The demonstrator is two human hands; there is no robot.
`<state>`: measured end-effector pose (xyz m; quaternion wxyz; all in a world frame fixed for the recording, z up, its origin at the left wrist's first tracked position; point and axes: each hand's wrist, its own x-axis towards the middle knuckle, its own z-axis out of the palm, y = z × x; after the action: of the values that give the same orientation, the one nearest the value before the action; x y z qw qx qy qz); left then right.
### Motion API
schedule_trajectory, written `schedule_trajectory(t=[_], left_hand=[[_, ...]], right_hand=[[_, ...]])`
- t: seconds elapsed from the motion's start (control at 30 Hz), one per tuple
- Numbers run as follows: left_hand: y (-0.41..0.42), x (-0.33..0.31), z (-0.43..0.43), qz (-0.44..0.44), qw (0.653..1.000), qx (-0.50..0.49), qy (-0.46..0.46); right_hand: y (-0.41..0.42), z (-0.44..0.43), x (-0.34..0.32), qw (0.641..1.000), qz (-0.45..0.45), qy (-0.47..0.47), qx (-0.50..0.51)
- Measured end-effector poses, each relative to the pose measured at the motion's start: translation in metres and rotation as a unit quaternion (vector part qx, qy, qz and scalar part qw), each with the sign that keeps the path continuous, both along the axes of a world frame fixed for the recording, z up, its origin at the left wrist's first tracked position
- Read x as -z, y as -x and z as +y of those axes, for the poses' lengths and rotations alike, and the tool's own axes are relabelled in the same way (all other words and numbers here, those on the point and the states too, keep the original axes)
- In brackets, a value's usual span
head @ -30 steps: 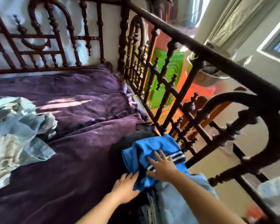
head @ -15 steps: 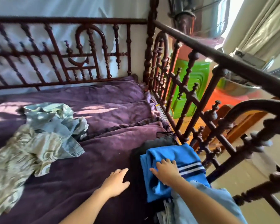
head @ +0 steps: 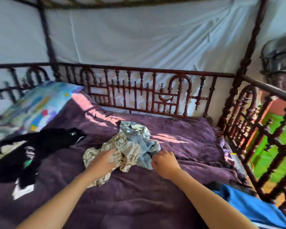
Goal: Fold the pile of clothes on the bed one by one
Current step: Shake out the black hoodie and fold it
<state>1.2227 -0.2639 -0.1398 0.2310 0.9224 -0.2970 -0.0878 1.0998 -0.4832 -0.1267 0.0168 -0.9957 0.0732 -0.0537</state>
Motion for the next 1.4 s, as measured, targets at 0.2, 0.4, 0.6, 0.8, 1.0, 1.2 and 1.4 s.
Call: schedule_trajectory(t=[0.2,0.4,0.6,0.8,1.0,1.2,1.4], left_hand=[[-0.015,-0.034,0.149,-0.06,0.994,-0.092,0.023],[-0.017,-0.036,0.306,-0.083,0.979,-0.178,0.048],[-0.011,-0.021,0.412,-0.075,0.962,-0.251,0.072],[-0.027,0.0,0.464,-0.062,0.947,-0.301,0.098],[-0.071,0.016,0.493,-0.052,0.946,-0.309,0.081],[-0.147,0.02,0.538,-0.036,0.939,-0.342,0.014],[-0.198,0.026,0.59,-0.007,0.911,-0.411,0.039]], right_hand=[[-0.05,0.116,-0.026,0.996,-0.005,0.021,-0.085],[-0.093,0.245,-0.025,0.988,0.0,0.028,-0.152],[-0.126,0.347,-0.02,0.975,-0.013,0.012,-0.223],[-0.162,0.39,0.001,0.968,0.031,-0.039,-0.246],[-0.222,0.413,0.043,0.969,0.036,-0.11,-0.22],[-0.318,0.455,0.079,0.956,0.071,-0.187,-0.215],[-0.401,0.519,0.081,0.947,0.096,-0.169,-0.255]])
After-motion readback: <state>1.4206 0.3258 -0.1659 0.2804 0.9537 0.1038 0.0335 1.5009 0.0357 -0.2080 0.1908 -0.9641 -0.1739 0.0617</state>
